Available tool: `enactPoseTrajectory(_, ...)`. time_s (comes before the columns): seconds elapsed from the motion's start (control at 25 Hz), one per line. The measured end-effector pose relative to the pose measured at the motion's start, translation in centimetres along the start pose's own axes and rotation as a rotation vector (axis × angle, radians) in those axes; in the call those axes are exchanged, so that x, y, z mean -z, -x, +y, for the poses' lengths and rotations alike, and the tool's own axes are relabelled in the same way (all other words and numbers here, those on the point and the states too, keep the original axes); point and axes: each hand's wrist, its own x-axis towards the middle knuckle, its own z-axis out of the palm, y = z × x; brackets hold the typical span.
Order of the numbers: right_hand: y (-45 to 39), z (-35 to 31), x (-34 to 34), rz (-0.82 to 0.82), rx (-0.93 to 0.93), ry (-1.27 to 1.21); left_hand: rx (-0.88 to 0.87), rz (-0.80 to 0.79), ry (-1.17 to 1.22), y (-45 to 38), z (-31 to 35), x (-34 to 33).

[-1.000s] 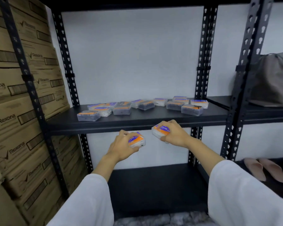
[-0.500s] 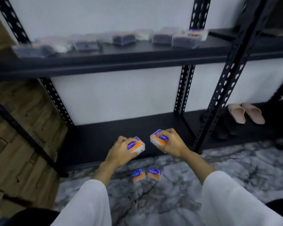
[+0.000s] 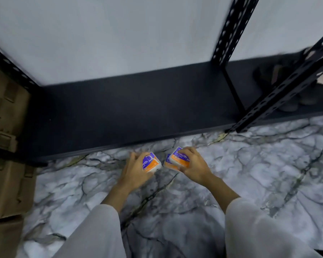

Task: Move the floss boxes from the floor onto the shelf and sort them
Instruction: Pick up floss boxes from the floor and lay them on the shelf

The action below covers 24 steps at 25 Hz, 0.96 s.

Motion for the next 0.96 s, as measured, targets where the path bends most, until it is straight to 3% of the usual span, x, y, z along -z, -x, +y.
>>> enactPoseTrajectory(0.16,-3.1,2.8,-3.8,-0.038,0.000,0.010,0.091,-0.033,-0.018,-3.3,-3.0,-3.1)
enactPoseTrajectory(0.36,-4.0,3.1,-4.6,0.026,0.035,0.026,0.073,0.034,0.005,-4.0,-3.3,-4.7)
enactPoseTrajectory(0.6,-4.2,2.4,-5.0,0.029,-0.010,0.016,0.038,-0.008,-0.043,-4.3,-3.6,-4.5)
enactPoseTrajectory(0.84,-2.9,-0.2,-2.1,-0.155,-0.065,0.225,0.044,-0.069,-0.186,-3.3,-1.2,-0.9)
enactPoseTrajectory(0.96,-1.0,-3.3,1.3,-0.238,-0.057,0.182,0.043,-0.108,-0.151,-1.7,1.1,2.3)
